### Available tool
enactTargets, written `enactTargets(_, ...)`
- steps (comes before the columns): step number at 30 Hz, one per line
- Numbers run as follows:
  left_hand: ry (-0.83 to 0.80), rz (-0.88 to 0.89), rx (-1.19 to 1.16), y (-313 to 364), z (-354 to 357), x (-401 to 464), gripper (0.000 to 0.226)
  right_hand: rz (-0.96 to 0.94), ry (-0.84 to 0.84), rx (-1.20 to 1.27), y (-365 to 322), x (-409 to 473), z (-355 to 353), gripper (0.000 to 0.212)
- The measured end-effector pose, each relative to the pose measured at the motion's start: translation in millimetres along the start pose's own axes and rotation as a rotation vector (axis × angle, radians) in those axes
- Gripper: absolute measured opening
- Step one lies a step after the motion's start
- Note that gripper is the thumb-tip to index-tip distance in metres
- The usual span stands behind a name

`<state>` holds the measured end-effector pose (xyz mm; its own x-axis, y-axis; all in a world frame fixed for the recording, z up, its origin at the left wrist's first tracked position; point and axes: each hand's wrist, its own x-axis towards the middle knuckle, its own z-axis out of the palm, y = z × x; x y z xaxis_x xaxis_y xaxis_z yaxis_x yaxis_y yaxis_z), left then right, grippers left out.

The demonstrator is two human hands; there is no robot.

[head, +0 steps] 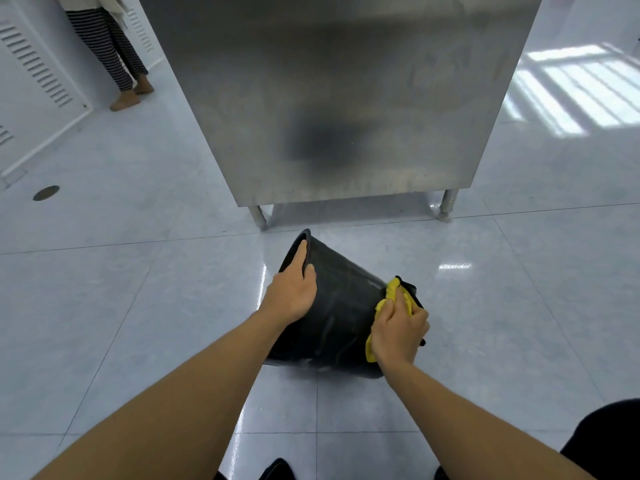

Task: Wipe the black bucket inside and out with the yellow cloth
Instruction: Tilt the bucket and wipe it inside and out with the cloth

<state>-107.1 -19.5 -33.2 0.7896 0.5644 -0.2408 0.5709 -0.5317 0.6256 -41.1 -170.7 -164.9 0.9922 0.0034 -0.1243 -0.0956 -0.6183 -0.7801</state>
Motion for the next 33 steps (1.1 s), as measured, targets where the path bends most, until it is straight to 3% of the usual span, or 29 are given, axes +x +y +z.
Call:
enactTargets(5, -0.028, -0.058, -0.083, -2.8, 0.8, 0.2, 0.061, -0.09, -0.023, 0.024, -14.6, -10.9, 2.6, 0.047)
enactTargets(16, -0.112, 0.01, -0.179, -5.4, 3.3, 13.7, 0.076, -0.575, -0.153, 0.145, -77.0, -46.7, 16.0, 0.05)
enactTargets(21, 0.002, -0.032, -0.205, -0.4, 5.0, 13.2, 0.059, -0.723, -0.105, 0.082, -46.6, -55.7, 17.4, 0.049)
enactTargets(25, 0.14, -0.072, -0.147, -1.5, 2.9, 16.3, 0.024, -0.859, -0.158, 0.035, -13.0, -69.3, 13.2, 0.051)
enactTargets(29, 0.182, -0.043, -0.109, -1.3, 5.0, 16.0, 0.018, -0.833, -0.152, 0.073, -17.8, -64.7, 15.7, 0.05)
enactTargets(33, 0.152, -0.064, -0.192, 2.9, 2.9, 12.5, 0.025, -0.685, -0.126, 0.148, -47.0, -55.3, 16.1, 0.049)
